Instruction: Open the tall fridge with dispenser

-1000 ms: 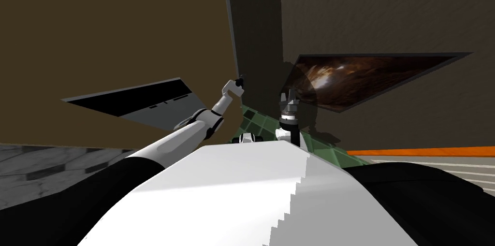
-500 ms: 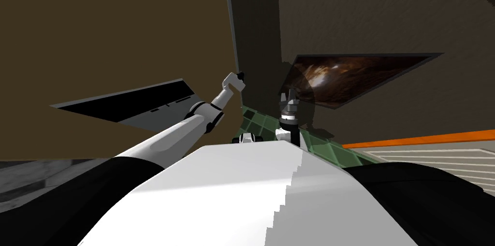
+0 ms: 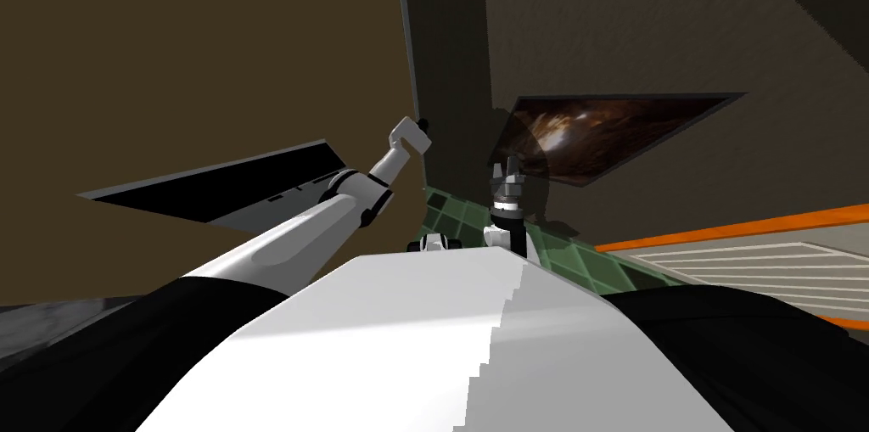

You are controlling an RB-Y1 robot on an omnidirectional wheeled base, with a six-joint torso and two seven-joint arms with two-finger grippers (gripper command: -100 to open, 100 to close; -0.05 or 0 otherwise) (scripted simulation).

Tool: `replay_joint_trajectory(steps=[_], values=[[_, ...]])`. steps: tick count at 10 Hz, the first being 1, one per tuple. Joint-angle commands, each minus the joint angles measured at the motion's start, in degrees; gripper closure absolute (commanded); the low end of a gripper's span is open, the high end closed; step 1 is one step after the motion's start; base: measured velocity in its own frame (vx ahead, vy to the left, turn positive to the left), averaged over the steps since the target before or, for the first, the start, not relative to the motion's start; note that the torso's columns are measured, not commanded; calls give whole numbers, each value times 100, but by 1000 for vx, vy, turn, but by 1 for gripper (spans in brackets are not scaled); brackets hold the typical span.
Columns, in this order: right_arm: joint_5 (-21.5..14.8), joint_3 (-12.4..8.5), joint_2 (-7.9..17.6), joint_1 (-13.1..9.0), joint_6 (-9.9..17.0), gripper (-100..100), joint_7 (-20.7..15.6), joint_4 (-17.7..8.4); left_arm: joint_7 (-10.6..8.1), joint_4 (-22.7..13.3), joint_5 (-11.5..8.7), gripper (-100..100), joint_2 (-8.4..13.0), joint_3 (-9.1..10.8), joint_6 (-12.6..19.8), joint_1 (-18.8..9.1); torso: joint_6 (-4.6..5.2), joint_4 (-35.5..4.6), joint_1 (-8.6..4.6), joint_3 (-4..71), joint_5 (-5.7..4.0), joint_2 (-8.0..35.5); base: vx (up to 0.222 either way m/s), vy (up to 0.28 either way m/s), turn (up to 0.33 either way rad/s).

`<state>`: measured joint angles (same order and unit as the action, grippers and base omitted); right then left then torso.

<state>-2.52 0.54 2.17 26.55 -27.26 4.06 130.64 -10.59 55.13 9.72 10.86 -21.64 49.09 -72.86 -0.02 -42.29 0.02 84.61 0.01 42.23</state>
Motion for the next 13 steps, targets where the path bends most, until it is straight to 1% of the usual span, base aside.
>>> replay_joint_trajectory(steps=[1, 4, 5, 6, 11, 12, 13], values=[[0, 0, 0, -1, 0, 0, 0, 0, 41, -157, -8, -100, 4, 6, 57, -123, 0, -3, -8, -4, -2, 6, -14, 13, -32], [0, 1, -1, -2, 0, 0, 0, 0, 219, -579, -138, -100, 524, 253, -279, -80, 14, 10, -18, 5, -5, -6, -53, -27, -249], [0, 1, -1, -1, 0, 0, 0, 0, 219, -579, -138, -100, 524, 253, -279, -80, 10, 12, -15, 9, -5, -13, -47, -33, -106], [0, 1, -1, 0, 0, 0, 0, 0, 275, -712, -181, -100, 697, 335, -393, -62, 11, 3, -10, 11, -5, -17, -37, -30, -175], [0, 1, -1, -1, 0, 0, 0, 0, 557, -1380, -395, -100, 1521, 746, -964, 31, 43, 0, -29, 35, -18, -52, -62, -44, -283], [0, 1, -1, 0, 0, 0, 0, 0, 557, -1380, -395, -100, 1564, 746, -964, 31, 29, 10, -26, 31, -13, -46, -20, -38, -74], [0, 0, -1, 1, 0, 0, 0, 0, 557, -1380, -395, -100, 1564, 746, -964, 31, 23, 10, -16, 25, -9, -39, 6, -20, 7]])
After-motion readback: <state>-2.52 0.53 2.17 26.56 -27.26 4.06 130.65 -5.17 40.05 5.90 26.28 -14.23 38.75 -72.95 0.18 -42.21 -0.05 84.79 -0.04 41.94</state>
